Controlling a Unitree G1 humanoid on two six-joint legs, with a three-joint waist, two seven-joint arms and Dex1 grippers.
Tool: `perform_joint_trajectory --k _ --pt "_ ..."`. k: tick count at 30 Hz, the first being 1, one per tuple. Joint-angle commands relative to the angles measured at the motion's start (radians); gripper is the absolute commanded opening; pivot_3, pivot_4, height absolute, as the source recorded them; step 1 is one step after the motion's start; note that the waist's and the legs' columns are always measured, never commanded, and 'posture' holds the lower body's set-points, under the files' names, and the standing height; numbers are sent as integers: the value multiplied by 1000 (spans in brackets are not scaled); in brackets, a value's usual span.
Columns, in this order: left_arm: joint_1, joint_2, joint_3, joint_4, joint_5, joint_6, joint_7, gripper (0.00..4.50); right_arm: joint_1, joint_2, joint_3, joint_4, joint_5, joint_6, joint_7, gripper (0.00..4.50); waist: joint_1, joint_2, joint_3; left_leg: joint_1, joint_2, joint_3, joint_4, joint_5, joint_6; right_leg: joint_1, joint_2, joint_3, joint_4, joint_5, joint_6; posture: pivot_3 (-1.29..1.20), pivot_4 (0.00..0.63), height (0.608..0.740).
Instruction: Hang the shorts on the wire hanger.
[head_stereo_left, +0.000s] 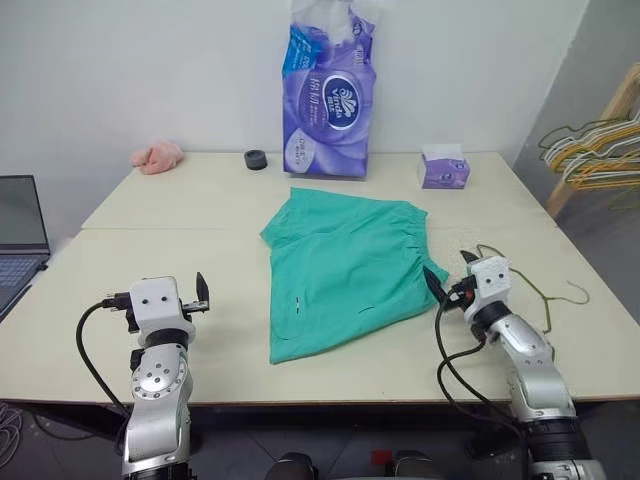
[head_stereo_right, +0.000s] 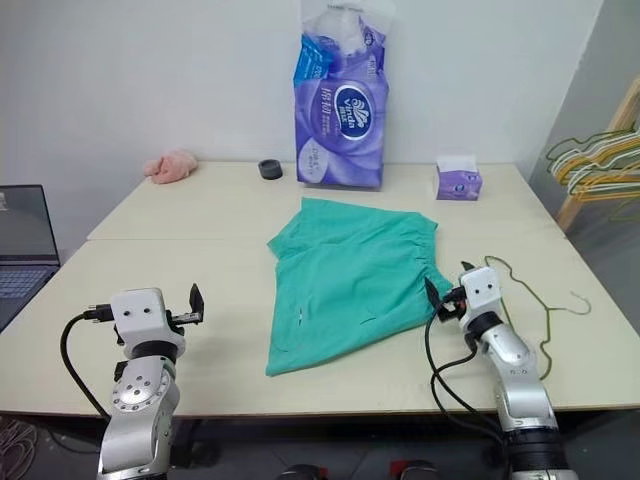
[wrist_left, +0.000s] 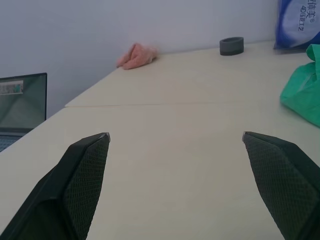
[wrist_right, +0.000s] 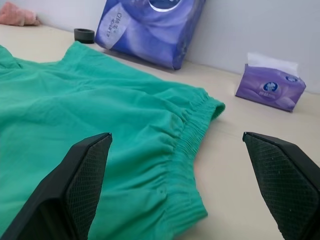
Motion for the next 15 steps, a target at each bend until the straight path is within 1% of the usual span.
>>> perform_joint_trajectory --k 1,8,15 --pt "2 3 10 -59 0 -21 0 4500 -18 -5 -7 -10 3 -13 4 4479 1 0 0 0 0 0 0 0 0 0 0 0 0 0 0 94 0 740" --pt "5 18 5 -54 8 -40 -15 4500 -11 -6 -11 -16 8 -15 5 4479 1 0 0 0 0 0 0 0 0 0 0 0 0 0 0 84 0 740" --pt "9 20 14 -46 -38 -32 -58 4500 -2 -18 -7 -35 17 -13 30 4479 1 0 0 0 0 0 0 0 0 0 0 0 0 0 0 71 0 740"
